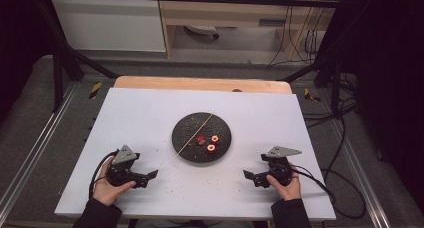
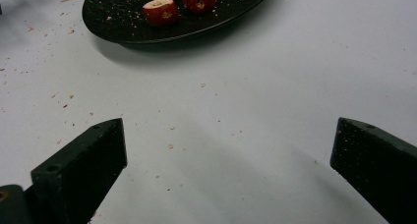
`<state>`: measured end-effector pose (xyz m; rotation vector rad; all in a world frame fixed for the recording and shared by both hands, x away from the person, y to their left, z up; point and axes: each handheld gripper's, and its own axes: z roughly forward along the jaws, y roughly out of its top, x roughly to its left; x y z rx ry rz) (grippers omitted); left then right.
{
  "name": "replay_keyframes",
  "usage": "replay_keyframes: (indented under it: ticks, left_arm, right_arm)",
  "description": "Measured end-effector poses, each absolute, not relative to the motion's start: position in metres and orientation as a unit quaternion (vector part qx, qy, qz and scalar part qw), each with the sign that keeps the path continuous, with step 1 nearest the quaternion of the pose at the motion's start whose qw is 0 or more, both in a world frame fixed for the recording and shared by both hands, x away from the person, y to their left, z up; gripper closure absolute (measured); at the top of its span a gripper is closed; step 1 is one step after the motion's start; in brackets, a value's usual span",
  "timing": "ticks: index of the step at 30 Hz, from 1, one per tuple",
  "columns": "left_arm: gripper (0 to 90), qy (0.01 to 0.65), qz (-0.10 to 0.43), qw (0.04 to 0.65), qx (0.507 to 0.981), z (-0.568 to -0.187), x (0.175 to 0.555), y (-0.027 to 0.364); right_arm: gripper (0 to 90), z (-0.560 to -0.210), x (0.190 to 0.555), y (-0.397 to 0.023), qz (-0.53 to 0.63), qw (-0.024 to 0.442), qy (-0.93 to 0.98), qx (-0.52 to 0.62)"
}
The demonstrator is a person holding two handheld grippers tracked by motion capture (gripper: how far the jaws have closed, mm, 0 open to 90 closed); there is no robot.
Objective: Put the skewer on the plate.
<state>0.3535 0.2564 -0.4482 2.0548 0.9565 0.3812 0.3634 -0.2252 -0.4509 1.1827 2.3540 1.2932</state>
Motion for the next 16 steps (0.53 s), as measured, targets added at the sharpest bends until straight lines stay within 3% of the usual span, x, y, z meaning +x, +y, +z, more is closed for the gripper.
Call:
replay_keyframes:
  ticks: [16]
  left_arm:
    - [4.3, 0.382, 0.157, 0.405, 0.816, -0.454, 0.345, 0.275]
  right_arm:
    - [1.2, -0.452, 0.362, -0.226, 0.433, 0.105, 0.802, 0.398]
